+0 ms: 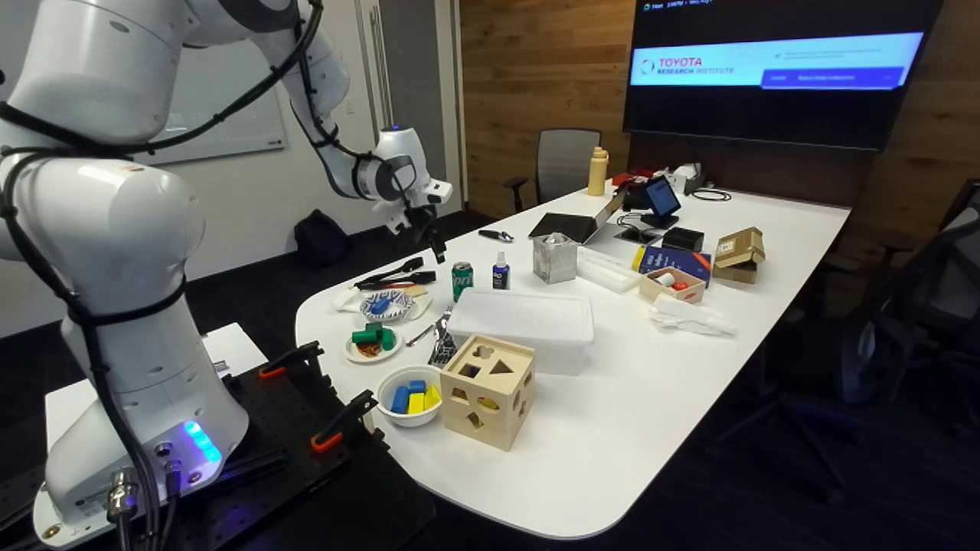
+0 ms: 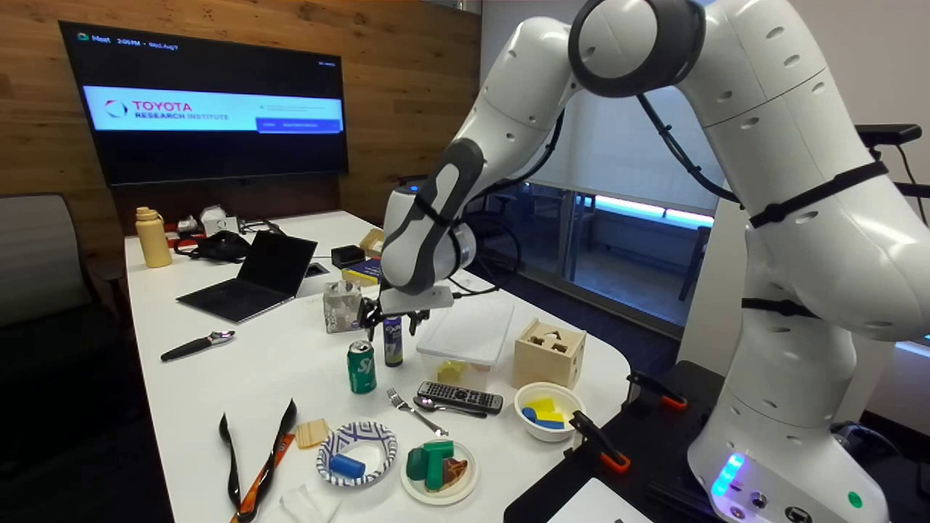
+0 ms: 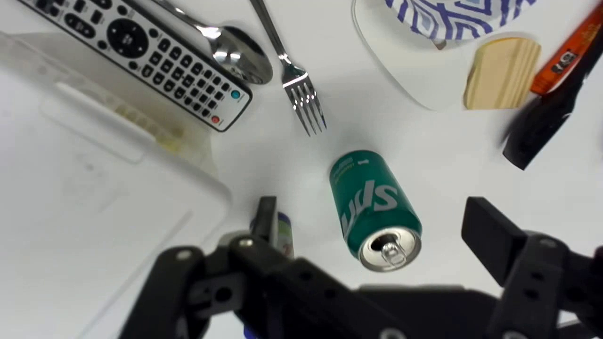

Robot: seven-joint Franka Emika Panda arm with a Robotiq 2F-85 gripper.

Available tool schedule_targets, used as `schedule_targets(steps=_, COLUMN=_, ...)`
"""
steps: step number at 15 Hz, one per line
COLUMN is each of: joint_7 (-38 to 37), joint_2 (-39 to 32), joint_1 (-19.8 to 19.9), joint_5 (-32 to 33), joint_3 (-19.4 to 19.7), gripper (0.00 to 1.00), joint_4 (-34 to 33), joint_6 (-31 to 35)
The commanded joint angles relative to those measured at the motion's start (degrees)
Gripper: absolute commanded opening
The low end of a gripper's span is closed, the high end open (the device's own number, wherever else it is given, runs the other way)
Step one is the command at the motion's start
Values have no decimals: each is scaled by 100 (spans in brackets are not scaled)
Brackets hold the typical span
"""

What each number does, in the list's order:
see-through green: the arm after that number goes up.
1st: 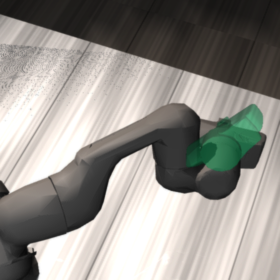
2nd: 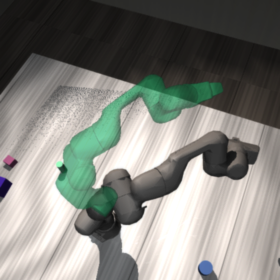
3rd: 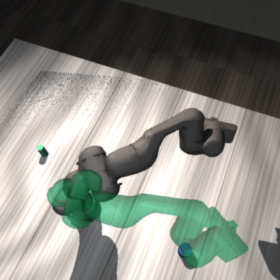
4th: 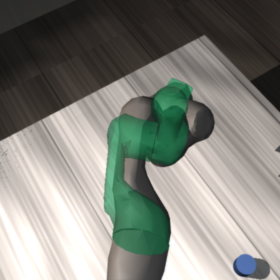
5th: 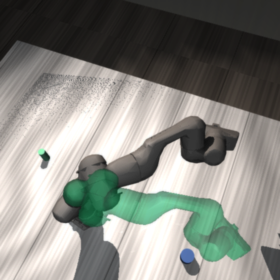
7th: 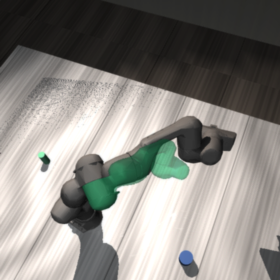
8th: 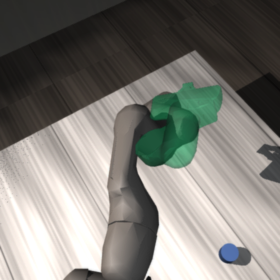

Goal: Remove the cap from the blue bottle

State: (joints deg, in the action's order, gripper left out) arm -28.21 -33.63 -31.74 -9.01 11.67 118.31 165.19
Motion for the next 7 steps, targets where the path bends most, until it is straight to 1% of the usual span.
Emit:
schedule_targets(steps=1, joint_7=128, joint_2=806, joint_1=486, joint_5=409, joint_3=-302, gripper=100, joint_4=-69, joint_6=-1084)
schedule_targets(steps=4, joint_7=172, joint_2=1021, joint_1=952, joint_5=553, joint_3=-715, gripper=100, joint_4=-273, joint_6=-1613)
schedule_targets(steps=7, joint_7=321, joint_2=1037, joint_1=1319, joint_5=501, joint_3=-1077, gripper=100, joint_4=-383, joint_6=-1848)
